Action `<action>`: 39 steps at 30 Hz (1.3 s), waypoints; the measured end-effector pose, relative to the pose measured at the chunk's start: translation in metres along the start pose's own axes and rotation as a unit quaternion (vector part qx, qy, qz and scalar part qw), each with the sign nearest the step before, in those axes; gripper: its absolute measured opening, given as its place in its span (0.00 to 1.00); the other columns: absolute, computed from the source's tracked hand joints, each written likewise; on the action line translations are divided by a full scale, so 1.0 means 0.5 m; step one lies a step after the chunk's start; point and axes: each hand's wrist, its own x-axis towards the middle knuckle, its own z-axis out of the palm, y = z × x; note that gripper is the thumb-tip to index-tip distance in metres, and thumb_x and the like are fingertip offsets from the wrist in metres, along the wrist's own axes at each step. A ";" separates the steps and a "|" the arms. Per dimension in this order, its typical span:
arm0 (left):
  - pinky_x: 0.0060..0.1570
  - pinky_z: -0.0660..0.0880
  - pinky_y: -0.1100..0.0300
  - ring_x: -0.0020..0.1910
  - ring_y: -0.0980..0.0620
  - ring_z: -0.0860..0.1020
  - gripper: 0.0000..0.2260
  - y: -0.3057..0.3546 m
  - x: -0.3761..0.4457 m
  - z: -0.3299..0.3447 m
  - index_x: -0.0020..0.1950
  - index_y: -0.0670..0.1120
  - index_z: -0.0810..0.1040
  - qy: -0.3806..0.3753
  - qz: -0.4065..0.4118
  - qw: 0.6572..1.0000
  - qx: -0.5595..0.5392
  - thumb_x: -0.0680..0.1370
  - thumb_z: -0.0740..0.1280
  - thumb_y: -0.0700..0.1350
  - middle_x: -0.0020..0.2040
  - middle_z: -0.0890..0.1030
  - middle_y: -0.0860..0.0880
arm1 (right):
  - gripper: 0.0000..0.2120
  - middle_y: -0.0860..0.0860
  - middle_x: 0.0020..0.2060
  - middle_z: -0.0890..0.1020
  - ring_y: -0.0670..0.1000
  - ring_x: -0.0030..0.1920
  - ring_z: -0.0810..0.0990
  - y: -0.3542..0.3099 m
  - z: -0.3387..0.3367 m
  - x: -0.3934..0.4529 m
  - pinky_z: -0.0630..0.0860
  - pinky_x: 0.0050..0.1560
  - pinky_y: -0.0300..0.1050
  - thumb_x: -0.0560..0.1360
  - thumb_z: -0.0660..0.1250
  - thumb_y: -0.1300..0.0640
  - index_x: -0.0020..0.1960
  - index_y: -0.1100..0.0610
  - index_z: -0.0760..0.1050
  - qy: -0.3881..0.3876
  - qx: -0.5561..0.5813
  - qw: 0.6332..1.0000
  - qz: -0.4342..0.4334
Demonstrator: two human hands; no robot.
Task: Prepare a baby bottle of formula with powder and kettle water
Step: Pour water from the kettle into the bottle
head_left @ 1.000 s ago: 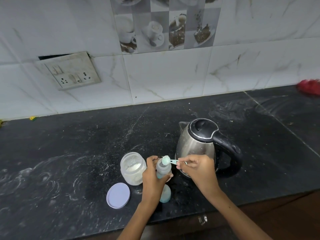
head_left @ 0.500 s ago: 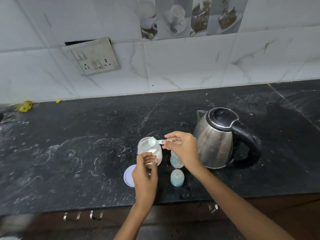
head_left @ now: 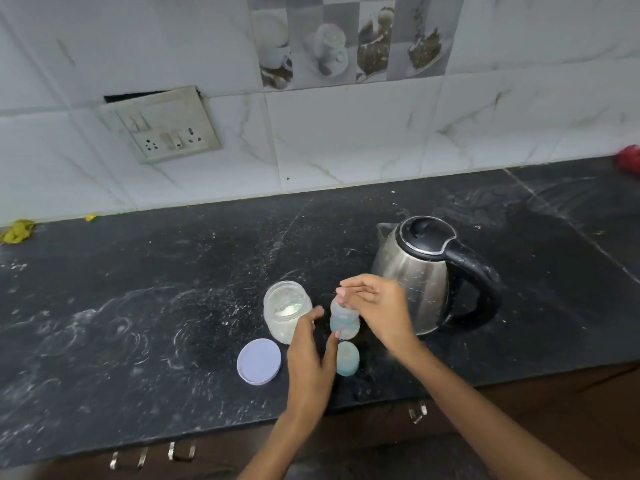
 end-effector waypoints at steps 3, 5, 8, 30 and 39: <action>0.71 0.61 0.63 0.72 0.55 0.64 0.28 0.008 0.026 0.031 0.73 0.43 0.63 -0.059 -0.005 0.998 0.009 0.75 0.71 0.42 0.72 0.68 0.49 | 0.04 0.55 0.38 0.86 0.51 0.41 0.87 -0.004 -0.060 -0.039 0.82 0.45 0.43 0.72 0.73 0.65 0.47 0.62 0.83 0.033 0.012 0.999 -0.001; 0.72 0.59 0.59 0.73 0.51 0.62 0.35 0.009 0.047 0.047 0.75 0.41 0.59 -0.084 -0.036 0.996 0.020 0.73 0.73 0.42 0.74 0.65 0.47 | 0.05 0.54 0.39 0.87 0.49 0.41 0.86 -0.013 -0.096 -0.057 0.81 0.44 0.40 0.72 0.73 0.64 0.48 0.62 0.83 0.056 0.002 0.998 -0.015; 0.69 0.66 0.53 0.69 0.45 0.69 0.38 -0.007 0.078 0.057 0.75 0.40 0.59 -0.102 -0.082 0.990 0.043 0.70 0.76 0.40 0.70 0.71 0.43 | 0.06 0.51 0.41 0.86 0.46 0.42 0.86 -0.042 -0.137 -0.067 0.80 0.45 0.37 0.72 0.74 0.63 0.49 0.62 0.84 0.095 -0.057 0.991 -0.081; 0.52 0.77 0.57 0.50 0.53 0.80 0.24 0.005 0.082 0.127 0.57 0.44 0.74 -0.005 -0.066 0.998 0.006 0.65 0.80 0.42 0.49 0.80 0.53 | 0.24 0.48 0.57 0.82 0.44 0.54 0.81 0.017 -0.335 0.027 0.76 0.55 0.37 0.70 0.76 0.54 0.64 0.56 0.76 0.046 -0.186 0.955 -0.227; 0.53 0.76 0.61 0.51 0.58 0.80 0.24 0.016 0.112 0.118 0.54 0.45 0.73 -0.042 -0.069 0.997 -0.005 0.63 0.81 0.39 0.50 0.81 0.56 | 0.21 0.44 0.49 0.85 0.38 0.49 0.83 -0.105 -0.376 0.118 0.76 0.52 0.34 0.64 0.80 0.54 0.56 0.56 0.82 -0.068 -0.206 0.931 -0.294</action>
